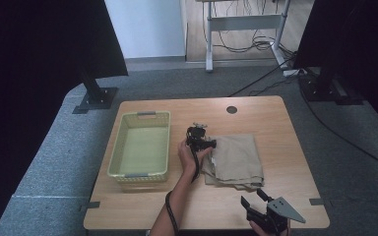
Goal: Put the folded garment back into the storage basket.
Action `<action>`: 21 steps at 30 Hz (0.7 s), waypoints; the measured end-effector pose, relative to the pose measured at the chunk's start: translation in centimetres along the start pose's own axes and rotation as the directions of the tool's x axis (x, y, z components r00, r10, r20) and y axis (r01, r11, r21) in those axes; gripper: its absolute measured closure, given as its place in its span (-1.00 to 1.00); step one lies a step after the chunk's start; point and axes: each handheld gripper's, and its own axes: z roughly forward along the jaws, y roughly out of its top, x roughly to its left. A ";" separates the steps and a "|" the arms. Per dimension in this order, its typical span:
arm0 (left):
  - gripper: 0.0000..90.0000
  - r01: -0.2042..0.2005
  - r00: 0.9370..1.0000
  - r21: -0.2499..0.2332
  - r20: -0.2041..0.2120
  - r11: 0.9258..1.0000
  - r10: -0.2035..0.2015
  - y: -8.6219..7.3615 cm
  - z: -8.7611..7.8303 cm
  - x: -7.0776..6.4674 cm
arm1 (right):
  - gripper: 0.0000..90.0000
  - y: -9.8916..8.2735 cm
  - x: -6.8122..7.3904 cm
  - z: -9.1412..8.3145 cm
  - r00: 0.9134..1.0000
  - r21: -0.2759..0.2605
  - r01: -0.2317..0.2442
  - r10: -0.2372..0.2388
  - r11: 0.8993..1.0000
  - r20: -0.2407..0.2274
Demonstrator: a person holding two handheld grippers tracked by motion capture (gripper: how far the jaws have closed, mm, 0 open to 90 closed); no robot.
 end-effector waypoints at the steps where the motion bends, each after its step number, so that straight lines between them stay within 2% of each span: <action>1: -0.40 0.000 1.000 0.000 0.000 1.000 0.000 0.0 0.0 0.0 | -0.32 0.0 0.0 0.0 1.000 0.000 0.000 0.000 1.000 0.000; 4: -0.39 0.007 1.000 0.006 0.006 1.000 -0.007 -0.1 0.2 0.1 | -0.32 0.0 0.0 0.0 1.000 0.000 0.000 0.000 1.000 0.001; 7: -0.32 0.001 1.000 0.007 0.003 1.000 -0.001 -0.1 0.3 0.1 | -0.32 0.0 0.0 0.0 1.000 0.000 -0.002 0.002 1.000 0.001; 9: -0.18 -0.002 1.000 0.006 0.004 1.000 0.002 0.0 0.3 0.1 | -0.32 0.0 0.0 0.0 1.000 0.000 -0.002 0.002 1.000 0.003; 11: -0.18 -0.012 1.000 0.005 0.013 1.000 0.012 0.0 0.3 0.0 | -0.32 0.0 0.0 0.0 1.000 0.000 -0.002 0.002 1.000 0.003; 12: 0.00 -0.012 1.000 0.005 0.013 1.000 0.012 0.0 0.3 0.0 | -0.32 0.0 0.0 0.0 1.000 0.000 -0.002 0.002 1.000 0.003; 13: 0.00 -0.012 1.000 0.005 0.013 1.000 0.012 0.0 0.3 0.0 | -0.32 0.0 0.0 0.0 1.000 0.000 -0.003 0.003 1.000 0.003; 14: 0.21 -0.020 0.999 -0.002 0.025 1.000 0.020 -0.1 0.3 -0.1 | -0.32 0.0 0.0 0.0 1.000 0.000 -0.003 0.003 1.000 0.003; 15: 0.29 -0.028 0.999 -0.008 0.035 1.000 0.028 -0.2 0.3 -0.1 | -0.32 0.0 0.0 -0.1 1.000 -0.002 -0.005 0.005 1.000 0.006; 17: 0.36 -0.028 0.999 -0.008 0.035 1.000 0.028 -0.2 0.3 -0.1 | -0.32 0.0 -0.1 -0.1 1.000 -0.002 -0.006 0.006 1.000 0.007; 18: 0.36 -0.042 0.999 -0.011 0.033 0.999 0.042 -0.3 0.3 -0.1 | -0.32 0.0 -0.1 -0.1 1.000 -0.002 -0.006 0.006 1.000 0.007; 19: 0.46 -0.042 0.999 -0.011 0.033 0.999 0.042 -0.3 0.3 -0.1 | -0.32 0.0 -0.1 -0.1 1.000 -0.002 -0.006 0.006 1.000 0.007; 21: 0.46 -0.042 0.999 -0.011 0.033 0.999 0.042 -0.3 0.3 -0.1 | -0.32 0.0 -0.1 -0.1 1.000 -0.003 -0.007 0.007 1.000 0.008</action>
